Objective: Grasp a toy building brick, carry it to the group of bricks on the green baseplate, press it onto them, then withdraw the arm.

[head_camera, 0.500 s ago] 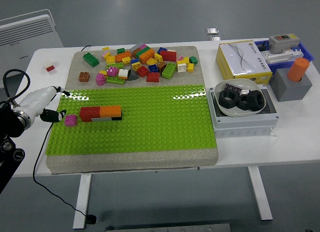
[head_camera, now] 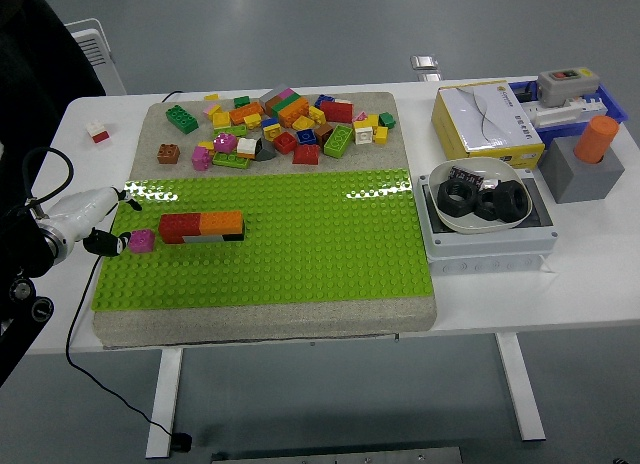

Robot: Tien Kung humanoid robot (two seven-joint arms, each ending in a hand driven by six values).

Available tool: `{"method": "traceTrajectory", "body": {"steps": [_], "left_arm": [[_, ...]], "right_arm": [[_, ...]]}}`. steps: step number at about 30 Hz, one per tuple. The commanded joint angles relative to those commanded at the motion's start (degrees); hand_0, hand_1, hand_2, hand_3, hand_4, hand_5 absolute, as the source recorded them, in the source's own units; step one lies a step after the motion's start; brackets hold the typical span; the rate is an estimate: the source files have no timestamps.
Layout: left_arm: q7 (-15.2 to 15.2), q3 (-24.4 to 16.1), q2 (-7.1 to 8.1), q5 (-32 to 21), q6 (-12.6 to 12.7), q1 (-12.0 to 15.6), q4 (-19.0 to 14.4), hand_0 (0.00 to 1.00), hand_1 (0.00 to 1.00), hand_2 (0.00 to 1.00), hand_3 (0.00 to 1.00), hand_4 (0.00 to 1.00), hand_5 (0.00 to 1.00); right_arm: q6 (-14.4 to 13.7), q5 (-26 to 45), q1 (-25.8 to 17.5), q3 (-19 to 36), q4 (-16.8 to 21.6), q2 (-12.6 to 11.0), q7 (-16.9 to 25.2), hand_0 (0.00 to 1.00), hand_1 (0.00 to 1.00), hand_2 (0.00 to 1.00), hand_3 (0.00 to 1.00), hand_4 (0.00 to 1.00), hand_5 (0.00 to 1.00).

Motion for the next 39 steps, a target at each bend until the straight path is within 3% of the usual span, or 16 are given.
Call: {"method": "traceTrajectory", "body": {"steps": [9, 19, 35, 36, 39], "left_arm": [[-0.07, -0.21, 0.38, -1.29, -1.18, -0.19, 0.14, 0.995, 0.971, 0.962, 0.742, 0.558, 0.002], [-0.04, 1.33, -0.74, -2.59, -1.89, -2.0, 2.92, 0.998, 0.973, 0.963, 0.759, 0.562, 0.002], [0.0, 1.56, -0.98, -3.22, -2.47, -2.21, 4.48, 0.998, 0.975, 0.963, 0.756, 0.561, 0.002], [-0.03, 1.52, -0.97, -3.23, -2.58, -2.18, 4.43, 0.998, 0.978, 0.971, 0.796, 0.598, 0.002], [-0.44, 1.32, -0.95, -3.52, -4.05, -2.23, 4.47, 0.998, 0.978, 0.971, 0.796, 0.598, 0.002]], "right_arm": [[0.04, 0.0, -0.04, 0.0, 0.2, -0.08, -0.1, 0.67, 0.632, 0.68, 0.701, 0.711, 0.991], [0.04, 0.0, 0.25, 0.0, 0.21, -0.09, -0.12, 0.67, 0.633, 0.68, 0.701, 0.71, 0.993], [0.05, 0.0, 0.3, 0.0, 0.34, -0.26, -0.29, 0.672, 0.633, 0.679, 0.702, 0.708, 0.996], [0.05, 0.0, 0.3, 0.0, 0.35, -0.27, -0.31, 0.672, 0.633, 0.68, 0.702, 0.706, 0.997], [0.07, 0.0, 0.32, 0.0, 0.4, -0.31, -0.38, 0.672, 0.633, 0.68, 0.702, 0.706, 0.997]]}}
